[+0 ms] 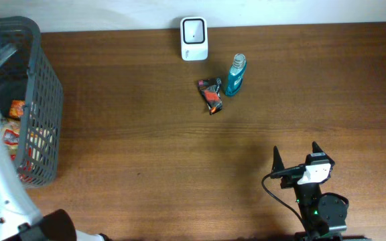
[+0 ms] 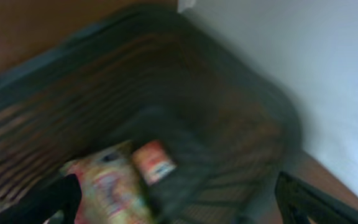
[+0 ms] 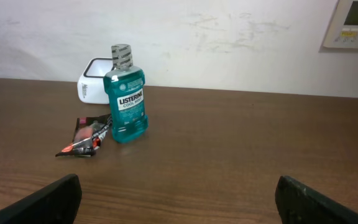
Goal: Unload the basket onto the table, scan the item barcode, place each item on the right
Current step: 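Reach the left gripper into the basket and grasp the red snack bag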
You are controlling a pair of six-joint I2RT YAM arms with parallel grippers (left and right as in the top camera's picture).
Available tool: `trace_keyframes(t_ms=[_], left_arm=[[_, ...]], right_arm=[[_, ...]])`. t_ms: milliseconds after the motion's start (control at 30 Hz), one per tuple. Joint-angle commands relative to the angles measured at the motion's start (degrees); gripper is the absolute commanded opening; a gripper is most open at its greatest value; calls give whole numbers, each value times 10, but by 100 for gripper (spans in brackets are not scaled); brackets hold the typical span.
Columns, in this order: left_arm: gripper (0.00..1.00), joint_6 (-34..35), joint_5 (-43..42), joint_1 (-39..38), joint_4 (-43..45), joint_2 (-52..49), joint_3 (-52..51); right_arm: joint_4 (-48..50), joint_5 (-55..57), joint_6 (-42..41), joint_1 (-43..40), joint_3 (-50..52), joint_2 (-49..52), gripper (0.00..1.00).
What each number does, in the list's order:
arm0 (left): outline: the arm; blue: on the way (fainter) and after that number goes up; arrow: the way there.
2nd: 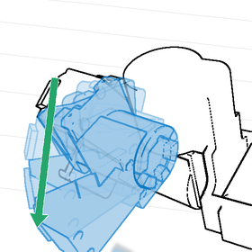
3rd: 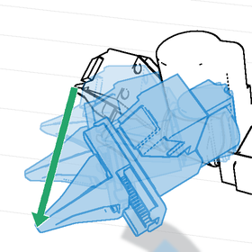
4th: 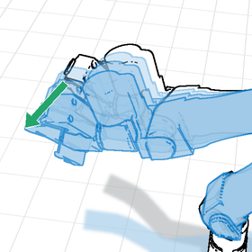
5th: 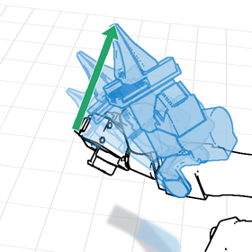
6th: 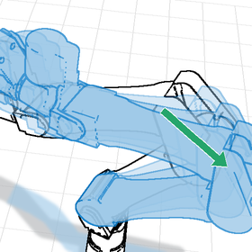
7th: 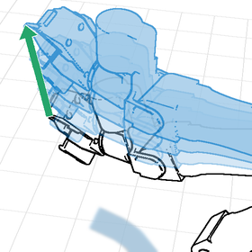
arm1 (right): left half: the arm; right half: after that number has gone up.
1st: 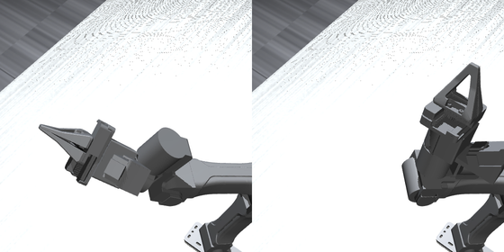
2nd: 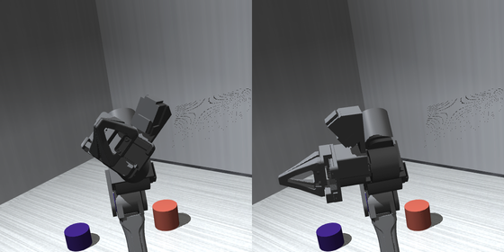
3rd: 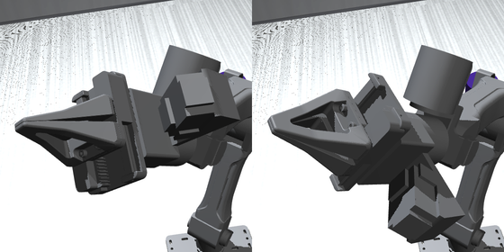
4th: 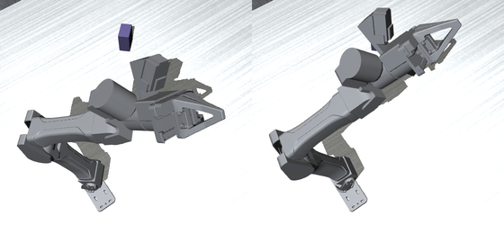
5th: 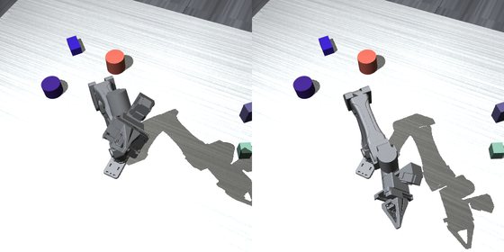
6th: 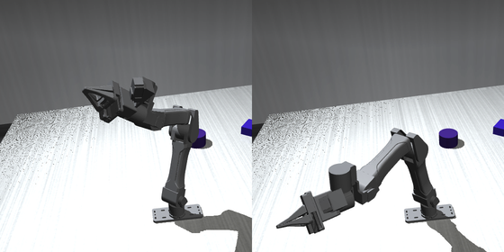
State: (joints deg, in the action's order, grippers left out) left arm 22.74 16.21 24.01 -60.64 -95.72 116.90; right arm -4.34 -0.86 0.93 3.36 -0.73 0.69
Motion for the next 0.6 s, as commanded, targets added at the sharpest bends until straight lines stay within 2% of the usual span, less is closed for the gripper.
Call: trace_keyframes(t_ms=[0,233,400,567], left_arm=[[99,59,6,68,-43,-31,2],[99,65,-6,110,-116,-119,2],[99,94,43,111,-157,-173,2],[99,94,59,111,-191,-230,1]], right_arm=[[-2,3,2,-4,4,-3,98],[-2,3,2,-4,4,-3,98],[-2,3,2,-4,4,-3,98],[-2,3,2,-4,4,-3,98]])
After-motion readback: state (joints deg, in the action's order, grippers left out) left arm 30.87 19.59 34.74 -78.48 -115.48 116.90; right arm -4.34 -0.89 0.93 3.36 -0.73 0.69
